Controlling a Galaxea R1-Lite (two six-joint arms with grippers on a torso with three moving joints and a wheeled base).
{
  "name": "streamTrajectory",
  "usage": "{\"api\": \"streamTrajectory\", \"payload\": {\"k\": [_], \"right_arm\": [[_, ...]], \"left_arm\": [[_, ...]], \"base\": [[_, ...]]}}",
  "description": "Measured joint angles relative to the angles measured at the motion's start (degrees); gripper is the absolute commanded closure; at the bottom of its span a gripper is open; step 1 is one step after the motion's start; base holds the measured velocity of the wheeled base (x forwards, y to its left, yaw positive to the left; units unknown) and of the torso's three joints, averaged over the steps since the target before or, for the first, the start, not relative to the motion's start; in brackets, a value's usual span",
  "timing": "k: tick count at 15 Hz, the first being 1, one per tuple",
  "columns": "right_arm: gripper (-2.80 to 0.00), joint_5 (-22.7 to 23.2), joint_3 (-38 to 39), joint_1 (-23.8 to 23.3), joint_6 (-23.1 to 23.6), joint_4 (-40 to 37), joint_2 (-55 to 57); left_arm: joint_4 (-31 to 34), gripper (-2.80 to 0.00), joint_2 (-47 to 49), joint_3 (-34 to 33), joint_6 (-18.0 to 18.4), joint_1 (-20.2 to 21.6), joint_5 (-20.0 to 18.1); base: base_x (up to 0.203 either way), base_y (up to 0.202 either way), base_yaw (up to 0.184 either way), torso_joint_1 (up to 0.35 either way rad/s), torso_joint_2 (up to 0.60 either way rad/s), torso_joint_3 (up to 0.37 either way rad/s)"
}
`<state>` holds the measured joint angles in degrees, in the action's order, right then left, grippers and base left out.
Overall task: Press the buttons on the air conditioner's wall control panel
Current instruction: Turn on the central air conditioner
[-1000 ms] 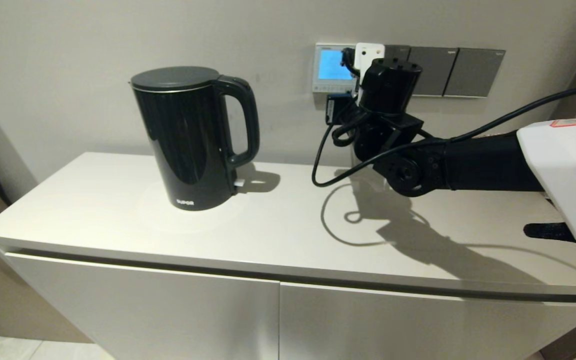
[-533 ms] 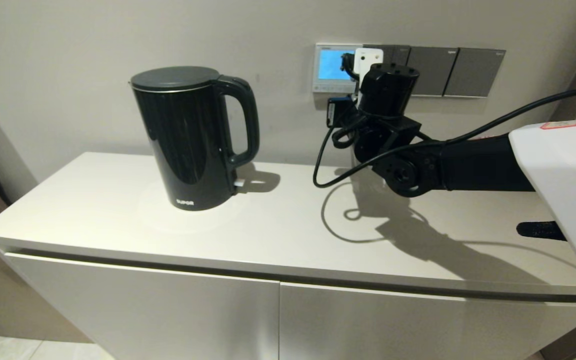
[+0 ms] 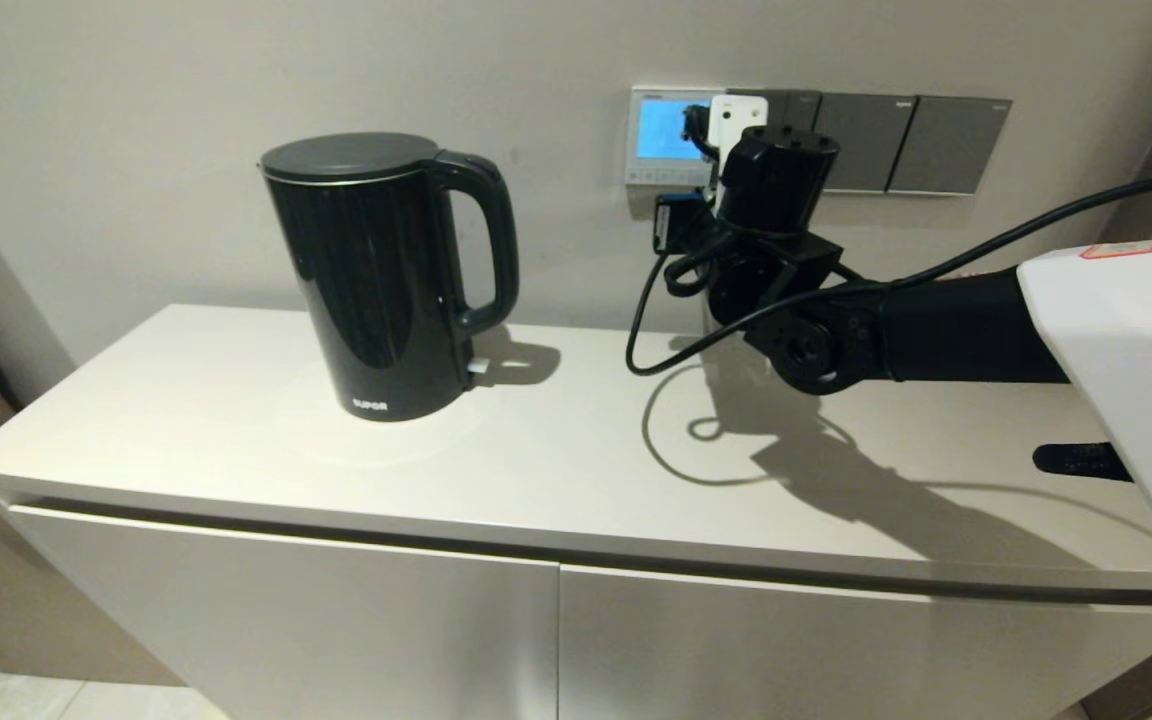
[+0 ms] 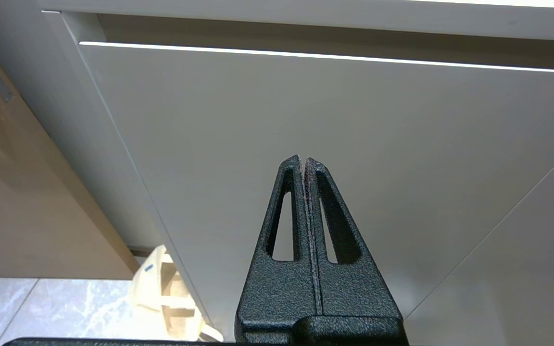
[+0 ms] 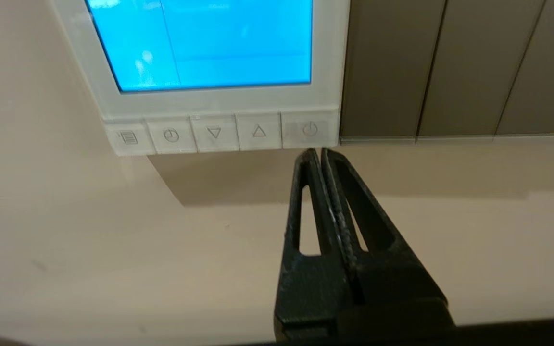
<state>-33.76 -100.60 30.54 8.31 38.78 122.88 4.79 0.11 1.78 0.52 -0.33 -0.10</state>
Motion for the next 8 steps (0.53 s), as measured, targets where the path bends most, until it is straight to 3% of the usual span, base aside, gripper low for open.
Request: {"api": "streamTrajectory", "payload": {"k": [8], "right_arm": [[0.0, -0.1, 1.8, 0.8, 0.1, 0.6, -1.4]], "left_arm": [[0.0, 0.0, 0.0, 0.0, 0.0, 0.0, 0.0]], "base": [[0.0, 0.0, 0.0, 0.0, 0.0, 0.0]]}}
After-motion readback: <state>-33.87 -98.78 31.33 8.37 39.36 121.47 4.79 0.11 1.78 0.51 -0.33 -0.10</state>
